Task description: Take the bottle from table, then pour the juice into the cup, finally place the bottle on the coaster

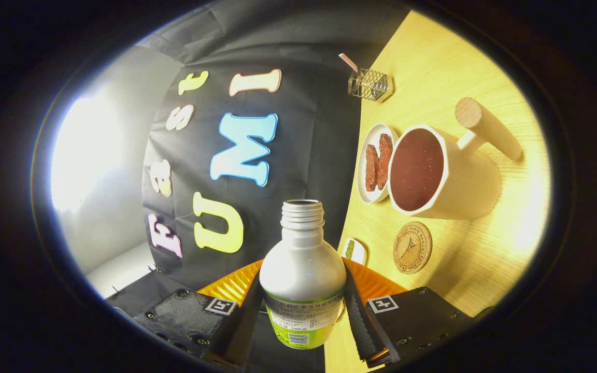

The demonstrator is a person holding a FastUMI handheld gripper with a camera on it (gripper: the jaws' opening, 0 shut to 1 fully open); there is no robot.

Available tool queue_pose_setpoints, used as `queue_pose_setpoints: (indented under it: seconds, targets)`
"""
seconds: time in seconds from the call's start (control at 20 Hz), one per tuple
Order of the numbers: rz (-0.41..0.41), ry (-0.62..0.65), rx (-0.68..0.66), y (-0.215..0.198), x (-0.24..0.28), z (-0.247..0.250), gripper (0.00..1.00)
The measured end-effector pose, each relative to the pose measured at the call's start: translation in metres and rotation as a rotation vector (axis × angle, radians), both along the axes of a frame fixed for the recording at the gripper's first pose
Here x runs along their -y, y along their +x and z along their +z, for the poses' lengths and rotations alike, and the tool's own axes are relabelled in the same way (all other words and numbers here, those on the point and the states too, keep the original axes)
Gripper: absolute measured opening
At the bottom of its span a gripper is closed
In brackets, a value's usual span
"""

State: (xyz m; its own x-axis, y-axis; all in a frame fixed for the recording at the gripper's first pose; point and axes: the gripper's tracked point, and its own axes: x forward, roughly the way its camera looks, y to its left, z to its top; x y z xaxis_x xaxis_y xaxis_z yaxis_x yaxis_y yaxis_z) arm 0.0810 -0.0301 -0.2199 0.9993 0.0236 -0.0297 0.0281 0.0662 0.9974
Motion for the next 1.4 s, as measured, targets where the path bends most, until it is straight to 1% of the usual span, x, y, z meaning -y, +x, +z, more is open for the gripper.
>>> queue_pose_setpoints:
  seconds: [0.15, 0.45, 0.9, 1.25, 1.4]
  targets:
    - [-0.007, 0.018, -0.014, 0.0018, 0.0001, 0.0002, 0.77]
    - [-0.013, 0.144, 0.013, 0.0038, 0.0021, 0.0037, 0.77]
    - [-0.028, 0.265, 0.017, 0.0084, 0.006, 0.0025, 0.77]
    - [-0.032, 0.322, 0.02, 0.009, 0.005, 0.0016, 0.77]
    - [-0.031, 0.313, 0.018, 0.0063, 0.0033, -0.0011, 0.77]
